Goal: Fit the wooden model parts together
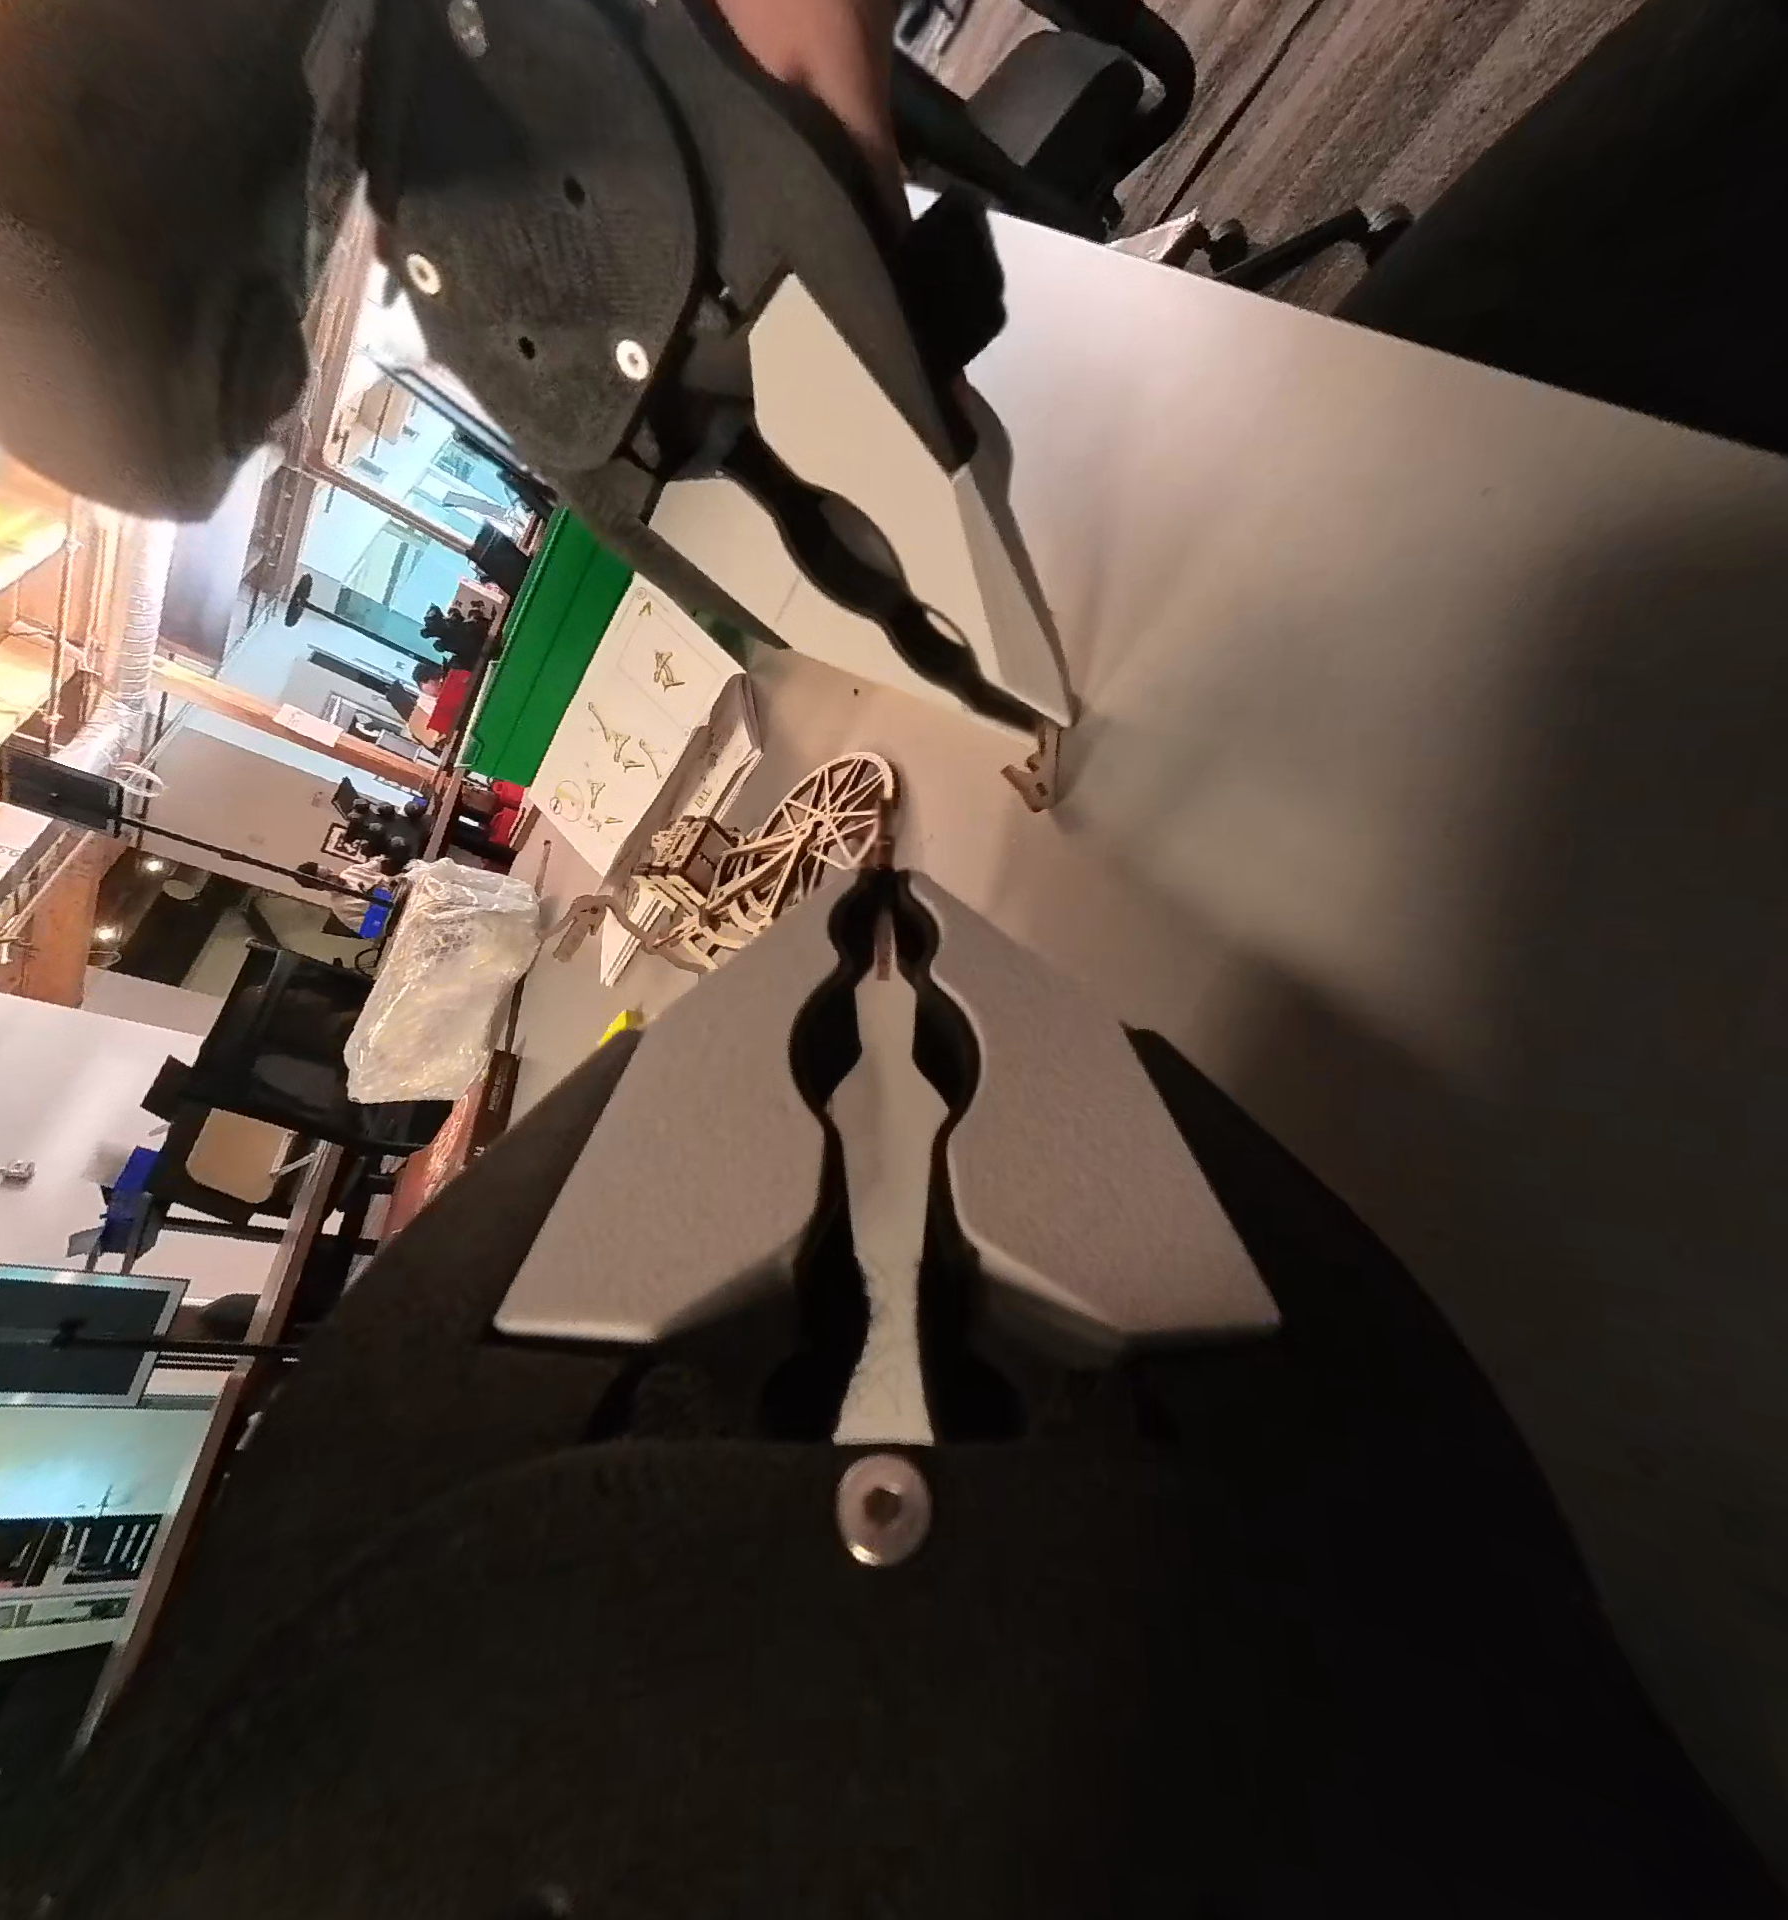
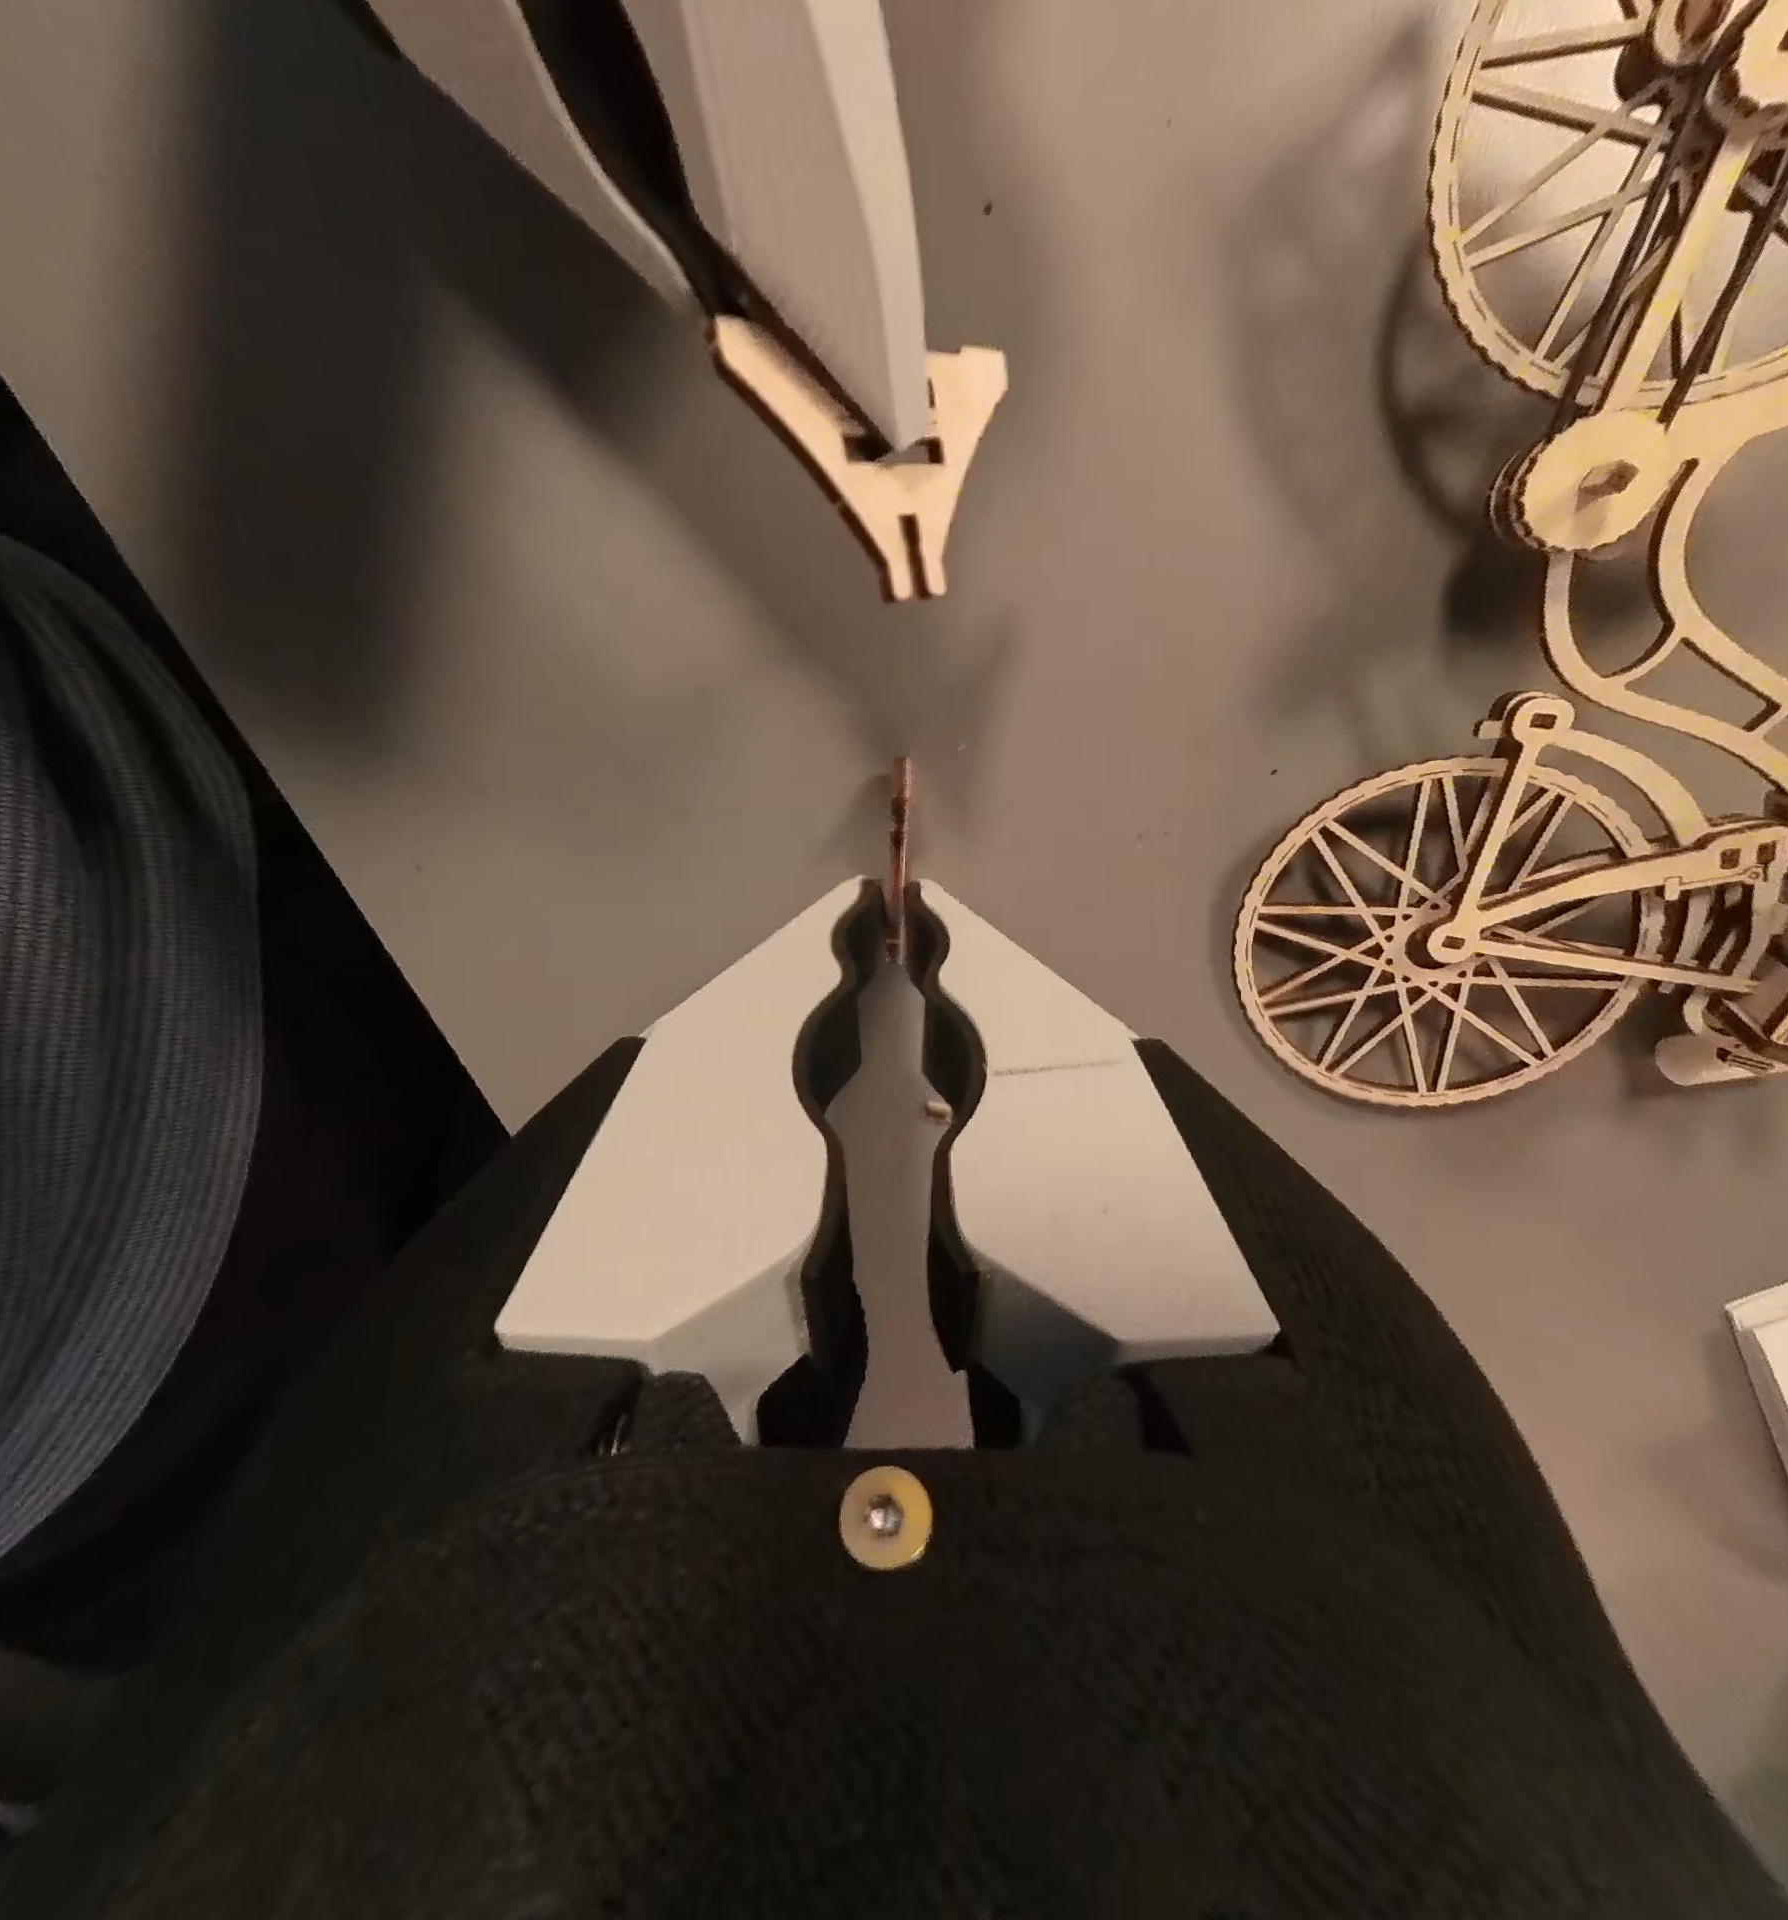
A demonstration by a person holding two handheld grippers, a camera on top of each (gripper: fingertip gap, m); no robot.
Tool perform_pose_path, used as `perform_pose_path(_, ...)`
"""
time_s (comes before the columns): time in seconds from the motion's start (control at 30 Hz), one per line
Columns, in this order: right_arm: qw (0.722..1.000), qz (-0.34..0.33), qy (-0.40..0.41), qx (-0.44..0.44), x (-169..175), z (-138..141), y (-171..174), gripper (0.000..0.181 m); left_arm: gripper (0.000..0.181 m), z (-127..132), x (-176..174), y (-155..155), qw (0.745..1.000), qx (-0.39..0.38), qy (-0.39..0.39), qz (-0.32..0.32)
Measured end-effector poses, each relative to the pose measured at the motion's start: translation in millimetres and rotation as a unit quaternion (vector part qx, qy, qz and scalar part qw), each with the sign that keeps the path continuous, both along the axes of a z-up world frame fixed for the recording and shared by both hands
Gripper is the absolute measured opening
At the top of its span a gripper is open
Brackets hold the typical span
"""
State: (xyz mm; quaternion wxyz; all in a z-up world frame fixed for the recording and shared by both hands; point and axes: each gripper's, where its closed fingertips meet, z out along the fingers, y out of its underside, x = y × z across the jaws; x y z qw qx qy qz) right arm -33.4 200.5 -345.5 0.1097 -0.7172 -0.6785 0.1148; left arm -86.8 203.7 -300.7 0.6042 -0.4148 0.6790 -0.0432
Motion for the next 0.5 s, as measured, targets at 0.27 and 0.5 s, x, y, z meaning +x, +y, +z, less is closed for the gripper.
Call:
perform_pose_path(0.27, 1.000, -0.006, 0.024, 0.005, -5.2, 1.3, 3.3, 0.009, 0.001, 0.6, 0.1, 1.9, 1.000, -0.007, -0.004, 0.002)
perform_pose_path(0.5, 0.999, -0.002, 0.050, -0.008, -11.8, 2.2, 1.4, 0.003, 0.001, 0.1, 1.1, 1.8, 1.000, -0.007, -0.002, 0.001)
